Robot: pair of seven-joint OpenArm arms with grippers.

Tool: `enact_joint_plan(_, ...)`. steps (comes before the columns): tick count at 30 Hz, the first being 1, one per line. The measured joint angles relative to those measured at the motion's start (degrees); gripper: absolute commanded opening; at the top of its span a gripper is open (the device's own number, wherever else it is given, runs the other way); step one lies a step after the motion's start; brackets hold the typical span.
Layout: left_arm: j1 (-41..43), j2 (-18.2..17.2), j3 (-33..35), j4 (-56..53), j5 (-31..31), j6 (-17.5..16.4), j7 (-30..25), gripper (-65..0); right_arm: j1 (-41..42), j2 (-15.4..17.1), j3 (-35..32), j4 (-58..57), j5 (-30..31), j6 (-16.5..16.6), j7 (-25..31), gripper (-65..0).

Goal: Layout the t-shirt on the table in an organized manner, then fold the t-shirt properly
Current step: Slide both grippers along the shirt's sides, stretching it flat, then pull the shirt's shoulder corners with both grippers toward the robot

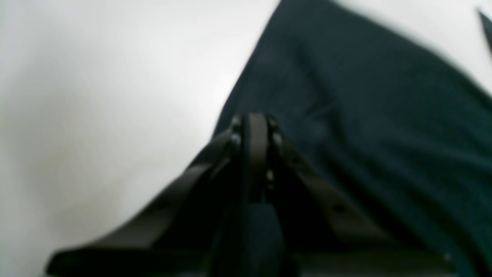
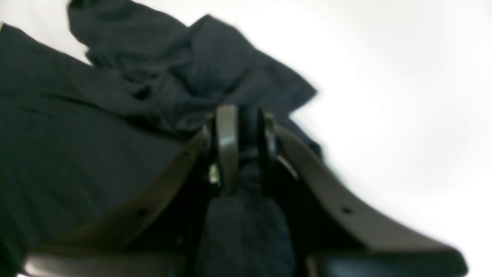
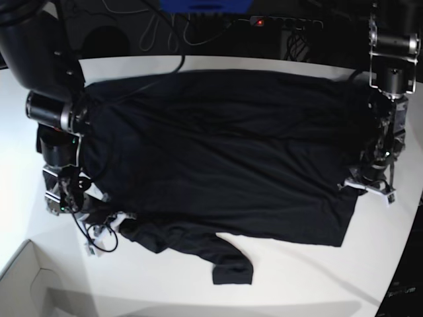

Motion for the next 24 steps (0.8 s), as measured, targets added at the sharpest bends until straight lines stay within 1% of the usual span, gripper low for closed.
enact_joint_plan(4, 4.2, 1.7, -10.0, 5.2, 0.1, 0.0, 4.7, -62.4, -1.4, 0.0, -0.1, -3.2, -0.4, 0.0, 4.0, -57.3)
enact_joint_plan(5, 5.2, 2.3, -12.5, 6.8, -0.2, -0.1, 5.7, -62.4, -2.2, 0.1, -0.1, -2.8, -0.2, -1.0, 5.2, -57.3)
enact_joint_plan(7, 7.3, 3.3, -17.0, 10.4, 0.1, 0.0, 8.6, -62.4, -4.0, 0.2, -0.1, -2.3, 0.3, -6.2, 9.0, -57.3)
enact_joint_plan(8, 8.8, 4.0, -19.1, 12.7, 0.2, -0.1, 9.7, -62.4, -4.9, 0.3, -0.1, -1.8, 0.7, -8.2, 11.6, -57.3)
enact_joint_plan(10, 11.5, 5.1, -22.8, 16.9, 0.3, -0.2, 13.1, -62.4, -5.7, 0.5, -0.4, -1.5, 0.9, -12.8, 15.2, -57.3)
enact_joint_plan(12, 14.1, 6.4, -26.0, 21.1, 0.3, -0.2, 15.2, -62.4, -6.0, 0.7, -3.0, -1.5, 0.7, -17.4, 19.1, -57.3)
enact_joint_plan(13, 15.2, 7.1, -27.2, 23.3, 0.6, 0.1, 16.5, -62.4, -6.0, 0.8, -4.8, -1.5, 0.3, -19.3, 20.1, -57.3)
enact_joint_plan(14, 16.3, 7.7, -28.3, 25.3, 0.5, 0.0, 17.7, -62.4, -6.0, 0.9, -6.6, -1.6, 0.3, -20.4, 21.2, -57.3)
enact_joint_plan(16, 18.0, 9.1, -30.0, 29.0, 0.1, -0.3, 19.2, -62.3, -6.3, 1.4, -9.1, -1.6, 0.2, -20.6, 23.4, -57.3)
enact_joint_plan(19, 20.3, 10.7, -31.6, 32.4, 0.2, -0.2, 21.2, -62.3, -6.5, 1.7, -10.1, -1.7, 0.2, -20.9, 26.5, -57.3)
enact_joint_plan(21, 21.9, 11.0, -31.6, 34.1, 0.5, -0.2, 22.8, -62.3, -6.2, 1.7, -9.7, -1.3, 0.2, -21.1, 27.8, -57.3)
enact_joint_plan(24, 24.1, 10.9, -31.7, 36.3, 0.4, -0.2, 22.6, -62.3, -5.9, 1.8, -9.7, 3.9, 0.1, -21.1, 28.0, -57.3)
